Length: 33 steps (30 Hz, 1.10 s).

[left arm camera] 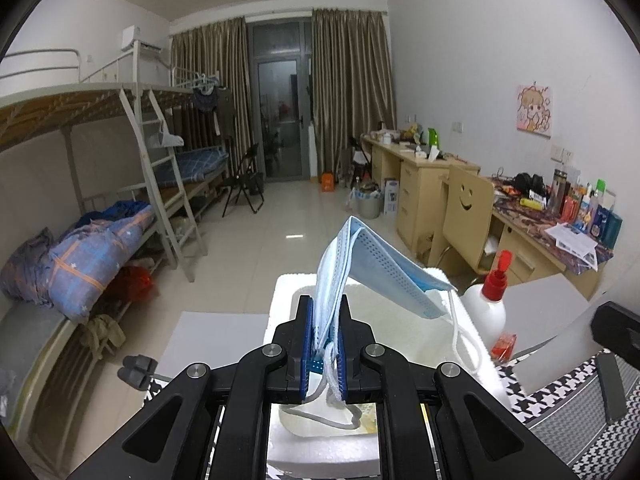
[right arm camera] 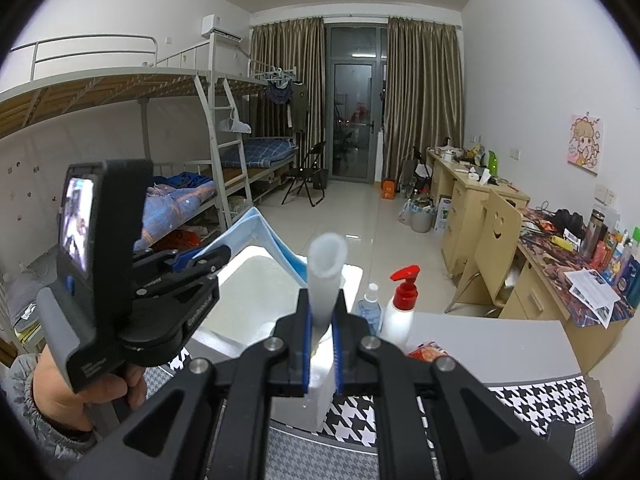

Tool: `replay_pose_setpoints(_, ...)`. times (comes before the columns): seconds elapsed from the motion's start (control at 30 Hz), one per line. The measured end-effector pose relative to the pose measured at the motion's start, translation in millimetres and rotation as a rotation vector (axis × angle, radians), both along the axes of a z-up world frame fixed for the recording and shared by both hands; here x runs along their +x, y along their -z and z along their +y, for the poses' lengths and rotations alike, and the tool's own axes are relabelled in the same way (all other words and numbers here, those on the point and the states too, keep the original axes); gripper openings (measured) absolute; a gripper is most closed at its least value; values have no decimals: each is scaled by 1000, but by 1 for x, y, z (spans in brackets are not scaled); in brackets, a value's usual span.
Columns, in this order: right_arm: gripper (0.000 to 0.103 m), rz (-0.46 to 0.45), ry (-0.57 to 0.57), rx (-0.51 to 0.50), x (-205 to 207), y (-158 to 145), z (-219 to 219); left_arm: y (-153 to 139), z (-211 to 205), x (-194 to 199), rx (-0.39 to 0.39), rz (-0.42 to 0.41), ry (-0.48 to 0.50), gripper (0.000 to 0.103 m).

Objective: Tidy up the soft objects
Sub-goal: 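Open the left gripper to drop the blue mask into the foam box, then lower the white tube into the foam box and open the right gripper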

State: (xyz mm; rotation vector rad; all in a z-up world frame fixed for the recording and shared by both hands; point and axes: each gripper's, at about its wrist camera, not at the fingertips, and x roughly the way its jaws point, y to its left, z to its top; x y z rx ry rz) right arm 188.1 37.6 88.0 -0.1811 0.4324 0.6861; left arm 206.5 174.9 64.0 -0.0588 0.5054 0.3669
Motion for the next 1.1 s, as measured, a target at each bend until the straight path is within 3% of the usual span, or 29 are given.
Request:
replay_pose_setpoints(0.13,12,9,3,-3,4,1,3,7,2,9,-10,30,9,14)
replay_pose_setpoints(0.2,12,13,3,-6,6,1,4,11,3,11,-12,42,15,28)
replay_pose_setpoints(0.27,12,19,4,-6,9,2,5,13,5,11,-28,40,22,55)
replay_pose_setpoints(0.4,12,26,6,-8,13,1,8,14,7,8,-22,36,19,70)
replay_pose_setpoints(0.47,12,29,4,-9,14,1,10,13,10,4,-23,22,6,86)
replay_pose_setpoints(0.57,12,28,2,-16,16,2,15,9,14,-5,-11,-15,-29,99)
replay_pose_setpoints(1.1,12,40,-34,-43,21,7,45,7,34,-33,28,-39,-87,102)
